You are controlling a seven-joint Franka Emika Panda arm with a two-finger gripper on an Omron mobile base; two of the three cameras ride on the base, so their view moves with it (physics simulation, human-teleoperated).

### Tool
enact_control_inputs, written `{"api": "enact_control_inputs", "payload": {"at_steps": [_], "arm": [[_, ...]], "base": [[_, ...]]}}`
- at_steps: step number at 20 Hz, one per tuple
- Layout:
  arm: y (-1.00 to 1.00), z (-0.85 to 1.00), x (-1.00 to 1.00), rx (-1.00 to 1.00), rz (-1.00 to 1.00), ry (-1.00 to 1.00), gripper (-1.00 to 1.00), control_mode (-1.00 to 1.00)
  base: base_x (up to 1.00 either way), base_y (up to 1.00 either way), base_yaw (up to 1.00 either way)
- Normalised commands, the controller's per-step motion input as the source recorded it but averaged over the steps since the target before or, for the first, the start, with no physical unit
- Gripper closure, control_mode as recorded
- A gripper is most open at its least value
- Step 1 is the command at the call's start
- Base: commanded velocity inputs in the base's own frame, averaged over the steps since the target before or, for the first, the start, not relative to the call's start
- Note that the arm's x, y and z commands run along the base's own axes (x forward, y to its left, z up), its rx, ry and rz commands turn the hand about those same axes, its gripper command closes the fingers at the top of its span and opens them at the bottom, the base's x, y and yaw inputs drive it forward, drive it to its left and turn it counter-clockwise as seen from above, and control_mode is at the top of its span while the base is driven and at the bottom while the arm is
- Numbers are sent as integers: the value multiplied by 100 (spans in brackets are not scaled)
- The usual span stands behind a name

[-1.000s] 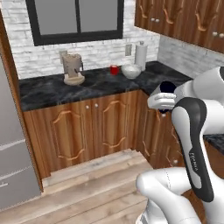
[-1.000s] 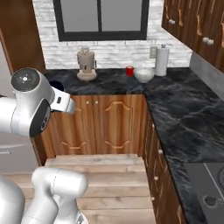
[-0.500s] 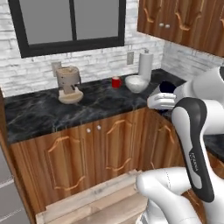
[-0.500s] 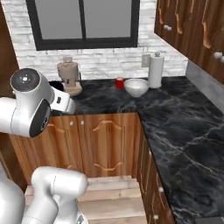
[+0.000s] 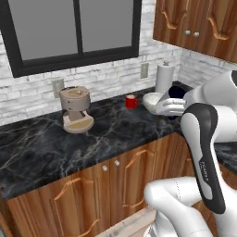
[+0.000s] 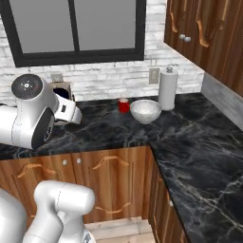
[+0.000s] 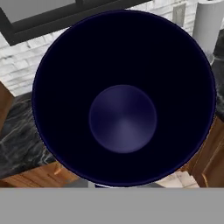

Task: Clear the mugs and bowl far away from the sink.

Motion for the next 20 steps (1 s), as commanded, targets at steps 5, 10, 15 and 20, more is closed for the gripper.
{"api": "enact_control_inputs", "payload": {"at_steps": [5, 10, 15, 20], "arm": [[0, 0, 0, 0, 0, 0, 100, 100], [0, 0, 0, 0, 0, 0, 100, 100], [0, 0, 0, 0, 0, 0, 100, 100], [0, 0, 0, 0, 0, 0, 100, 100]], "base": [[33, -2, -1], [2, -8, -16], [28, 0, -36], [64, 0, -18]]}}
